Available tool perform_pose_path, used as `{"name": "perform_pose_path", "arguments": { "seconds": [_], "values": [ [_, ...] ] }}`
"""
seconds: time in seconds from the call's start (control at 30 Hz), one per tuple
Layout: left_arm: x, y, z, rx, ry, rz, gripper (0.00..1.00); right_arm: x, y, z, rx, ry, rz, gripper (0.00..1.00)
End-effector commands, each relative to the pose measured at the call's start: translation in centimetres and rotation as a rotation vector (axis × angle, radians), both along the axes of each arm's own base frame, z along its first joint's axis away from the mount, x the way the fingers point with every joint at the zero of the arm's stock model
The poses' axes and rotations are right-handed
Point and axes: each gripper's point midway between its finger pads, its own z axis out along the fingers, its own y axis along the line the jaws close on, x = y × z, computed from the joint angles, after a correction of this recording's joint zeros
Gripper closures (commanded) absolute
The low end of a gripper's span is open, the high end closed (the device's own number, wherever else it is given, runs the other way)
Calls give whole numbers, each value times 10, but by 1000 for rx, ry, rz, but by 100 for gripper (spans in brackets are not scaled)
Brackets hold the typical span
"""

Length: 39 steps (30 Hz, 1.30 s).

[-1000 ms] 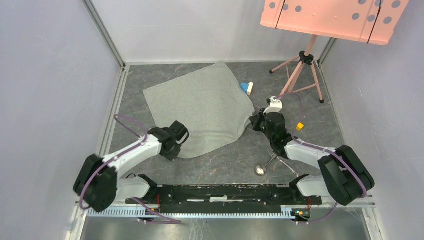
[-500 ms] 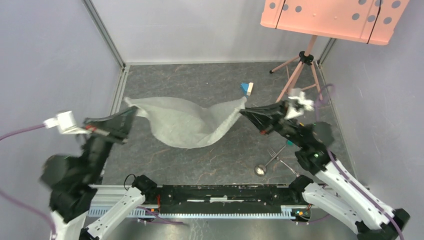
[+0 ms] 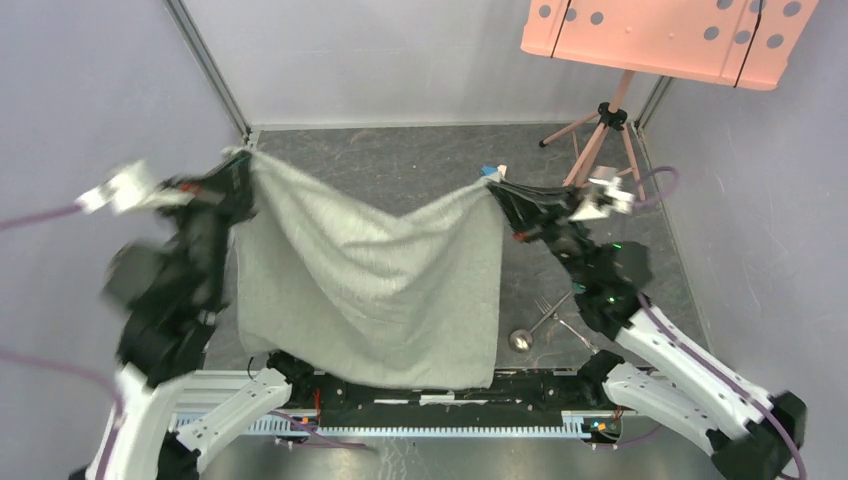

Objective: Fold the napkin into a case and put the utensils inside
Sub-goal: Fold and flatten the napkin at the center of the board.

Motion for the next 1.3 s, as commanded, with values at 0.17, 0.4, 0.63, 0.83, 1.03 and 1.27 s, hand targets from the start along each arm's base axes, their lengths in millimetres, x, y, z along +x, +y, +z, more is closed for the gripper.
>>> {"name": "perform_pose_path", "arguments": {
  "seconds": [0.17, 0.4, 0.63, 0.83, 1.03, 1.27],
  "values": [
    [204, 25, -163, 245, 577, 641, 98, 182, -48, -165, -213, 456, -801, 100],
    [294, 19, -262, 267, 619, 569, 98, 255, -43, -258, -317, 670, -694, 100],
    [338, 12, -318, 340, 749, 453, 98, 291, 1, -288, -420, 705, -410, 100],
    [337, 13, -344, 335, 901, 371, 98, 299, 19, -289, -483, 681, -325, 99],
    [319, 39, -355, 351, 987, 435, 98, 271, 26, -298, -501, 715, -250, 100],
    [295, 62, -391, 375, 1153, 477, 98, 200, 35, -311, -577, 741, -199, 100]
  ]
}}
